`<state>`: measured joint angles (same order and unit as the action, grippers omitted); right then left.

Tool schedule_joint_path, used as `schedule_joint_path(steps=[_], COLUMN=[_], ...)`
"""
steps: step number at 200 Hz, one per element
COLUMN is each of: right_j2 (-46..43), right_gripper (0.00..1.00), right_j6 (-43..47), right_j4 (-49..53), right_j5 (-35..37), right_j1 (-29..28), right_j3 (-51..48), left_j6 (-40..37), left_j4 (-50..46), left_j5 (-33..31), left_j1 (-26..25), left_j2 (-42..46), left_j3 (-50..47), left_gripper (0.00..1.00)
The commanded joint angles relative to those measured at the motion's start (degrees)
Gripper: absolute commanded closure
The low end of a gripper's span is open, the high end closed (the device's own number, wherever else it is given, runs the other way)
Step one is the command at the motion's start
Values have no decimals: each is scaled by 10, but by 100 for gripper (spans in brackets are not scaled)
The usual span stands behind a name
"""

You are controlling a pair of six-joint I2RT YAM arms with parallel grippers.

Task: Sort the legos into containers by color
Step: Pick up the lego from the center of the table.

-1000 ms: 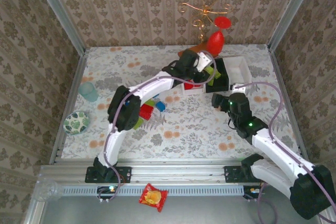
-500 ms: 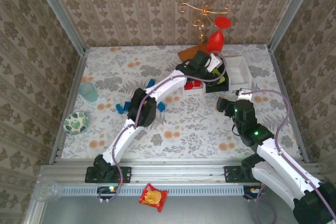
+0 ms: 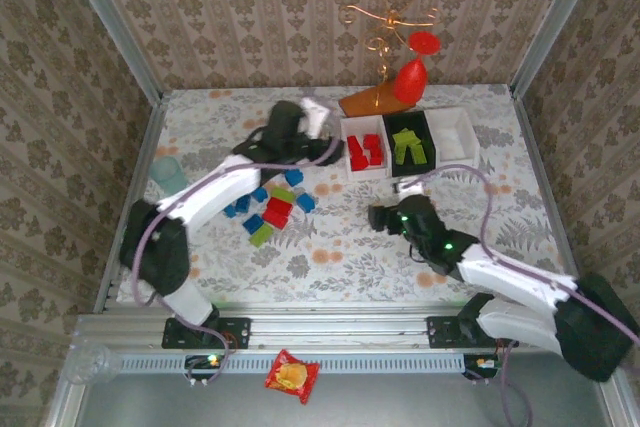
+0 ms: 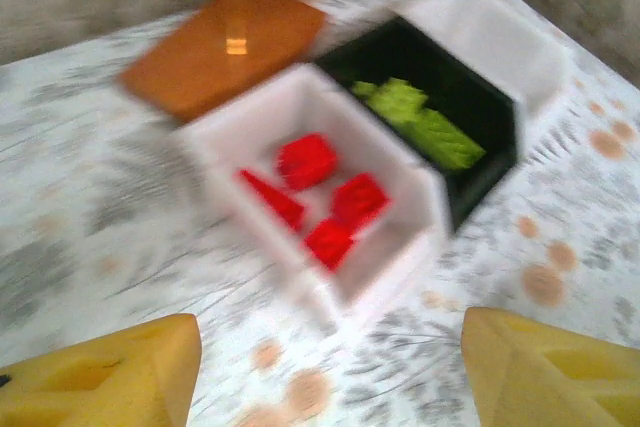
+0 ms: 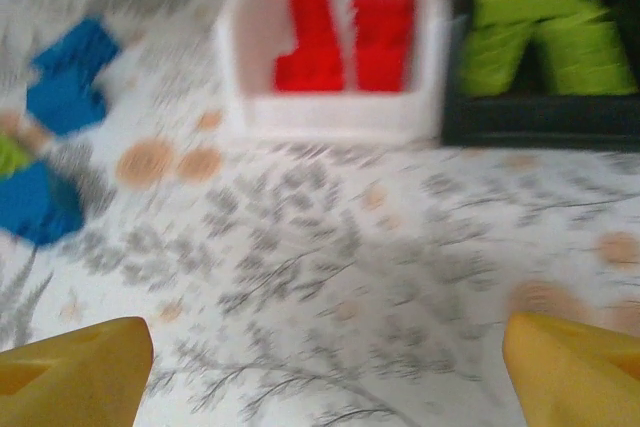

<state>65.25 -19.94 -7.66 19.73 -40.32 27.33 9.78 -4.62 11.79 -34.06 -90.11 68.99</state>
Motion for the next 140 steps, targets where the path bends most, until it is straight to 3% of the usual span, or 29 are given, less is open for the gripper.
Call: schedule_joint_path(steps=[1, 35, 95, 140], right_j2=[95, 281, 451, 520], right_gripper=[8, 10, 13, 33], right_j6=[56, 83, 130, 151], right_j4=[-69, -97, -95, -73], right_j5=[-43, -136, -155, -162], right_j1=[-44, -66, -73, -64], right_j3=[66, 172, 296, 357], left_j6=[82, 88, 76, 77], left_j4=[35, -6, -58, -52], left_j5=[14, 13, 25, 33], left_j1=[51, 107, 184, 191], left_j2=[71, 195, 298, 297], left_j3=[-116, -237, -302, -303], left_gripper=[29, 26, 21, 21])
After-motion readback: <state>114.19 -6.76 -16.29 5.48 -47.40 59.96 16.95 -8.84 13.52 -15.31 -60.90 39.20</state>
